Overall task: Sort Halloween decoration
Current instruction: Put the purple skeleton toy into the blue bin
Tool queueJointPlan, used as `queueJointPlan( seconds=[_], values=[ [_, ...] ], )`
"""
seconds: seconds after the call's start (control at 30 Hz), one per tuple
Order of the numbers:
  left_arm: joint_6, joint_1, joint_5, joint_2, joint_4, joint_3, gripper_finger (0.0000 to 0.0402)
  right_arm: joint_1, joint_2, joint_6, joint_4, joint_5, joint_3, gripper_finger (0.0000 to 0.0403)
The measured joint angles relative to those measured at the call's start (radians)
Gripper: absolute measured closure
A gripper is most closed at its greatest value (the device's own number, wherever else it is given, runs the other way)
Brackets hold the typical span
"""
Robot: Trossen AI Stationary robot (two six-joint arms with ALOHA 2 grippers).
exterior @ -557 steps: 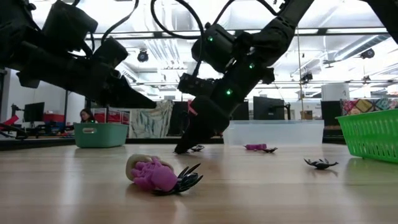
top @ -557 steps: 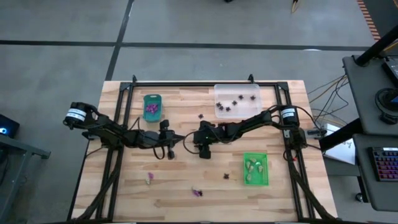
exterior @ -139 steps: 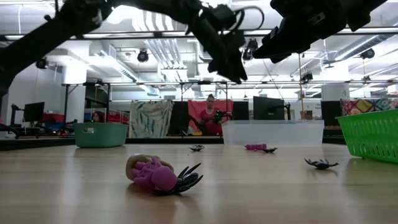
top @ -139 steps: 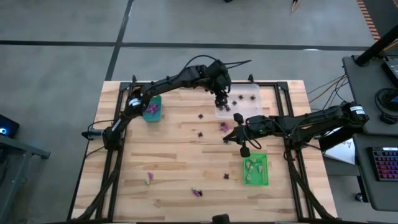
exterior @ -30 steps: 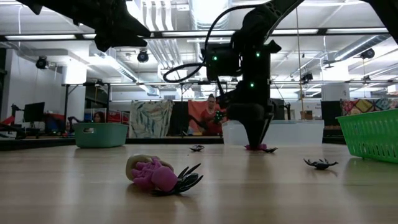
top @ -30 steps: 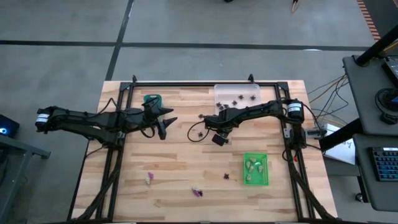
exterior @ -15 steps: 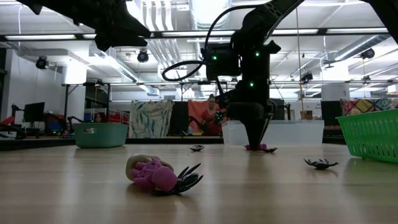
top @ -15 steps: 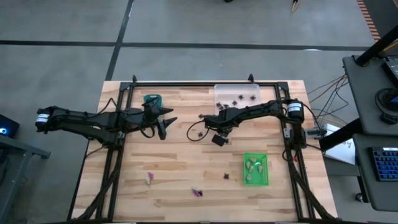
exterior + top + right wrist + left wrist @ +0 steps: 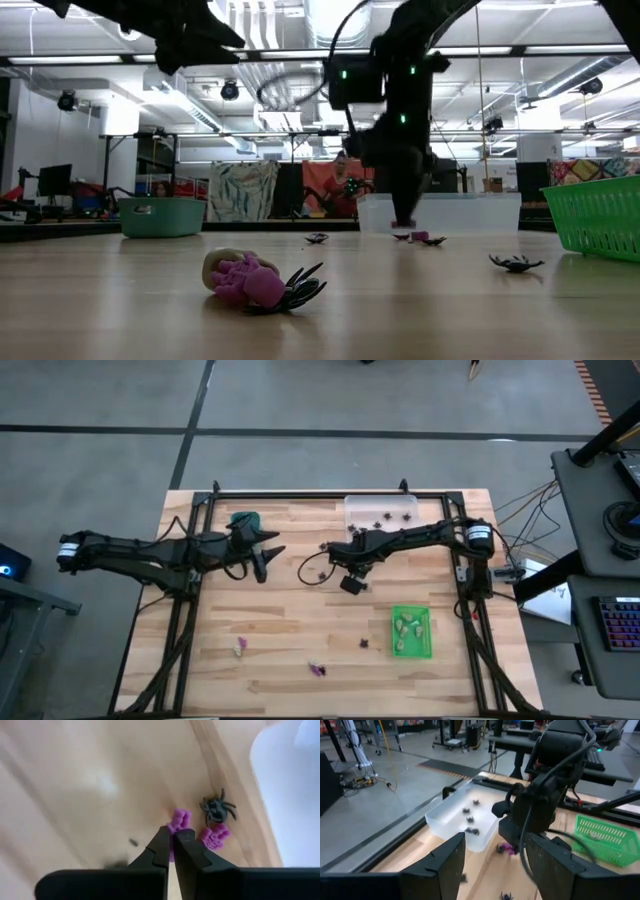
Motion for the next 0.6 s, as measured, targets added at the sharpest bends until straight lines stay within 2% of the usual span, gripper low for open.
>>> queueJointPlan(
  seconds=[0.13, 0.27, 0.43, 0.6],
  values=[
    [0.030, 0.000, 0.000, -0.003, 0.000, 0.035, 0.0210, 0.000, -0.055, -0.046, 0.026, -0.061, 0.005, 0.0394],
    [0.063, 0.000, 0.000, -0.006, 0.000, 0.077, 0.0210, 0.000, -0.112, -0.099, 0.123, -0.086, 0.001, 0.0394],
    [0.096, 0.000, 0.000, -0.012, -0.007, 0.126, 0.0210, -0.002, -0.123, -0.199, 0.366, -0.195, -0.006, 0.0394],
    [0.130, 0.000, 0.000, -0.030, -0.022, 0.162, 0.0210, -0.008, -0.082, -0.266, 0.706, -0.296, -0.010, 0.0394]
  ],
)
